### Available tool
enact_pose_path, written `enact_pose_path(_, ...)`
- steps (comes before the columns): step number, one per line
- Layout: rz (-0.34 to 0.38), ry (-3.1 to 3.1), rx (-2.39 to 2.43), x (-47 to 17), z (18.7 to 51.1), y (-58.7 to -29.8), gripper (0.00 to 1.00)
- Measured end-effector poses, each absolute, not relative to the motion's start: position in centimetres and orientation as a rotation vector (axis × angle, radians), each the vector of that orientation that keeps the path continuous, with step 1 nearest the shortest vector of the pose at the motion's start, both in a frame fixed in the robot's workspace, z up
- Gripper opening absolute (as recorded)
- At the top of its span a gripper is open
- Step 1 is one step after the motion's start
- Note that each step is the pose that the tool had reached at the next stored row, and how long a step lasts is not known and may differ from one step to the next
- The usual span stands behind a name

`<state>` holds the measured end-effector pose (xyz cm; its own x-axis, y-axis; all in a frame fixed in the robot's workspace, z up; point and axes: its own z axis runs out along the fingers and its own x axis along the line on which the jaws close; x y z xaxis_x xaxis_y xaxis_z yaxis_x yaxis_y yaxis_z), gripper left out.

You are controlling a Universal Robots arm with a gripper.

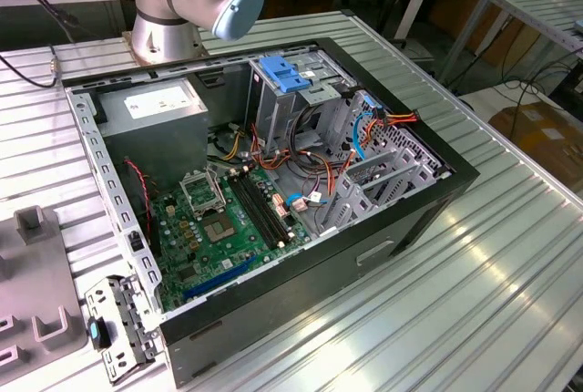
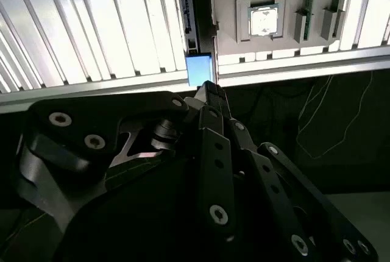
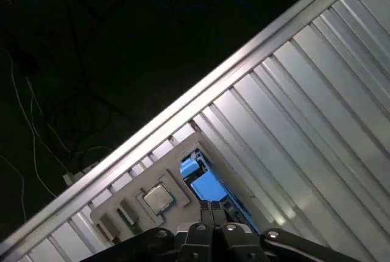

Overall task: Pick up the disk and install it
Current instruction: 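Pick up the disk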

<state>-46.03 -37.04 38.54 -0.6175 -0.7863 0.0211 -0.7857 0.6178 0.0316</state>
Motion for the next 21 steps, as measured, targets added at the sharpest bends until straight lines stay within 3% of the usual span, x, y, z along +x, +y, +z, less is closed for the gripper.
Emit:
enact_pose_path(4, -0.021, -2.676, 1.581, -46.03, 38.23, -37.04, 0.11)
enact_pose_path(21, -0.003, -2.683, 1.601, -46.03, 38.09, -36.99, 0.11)
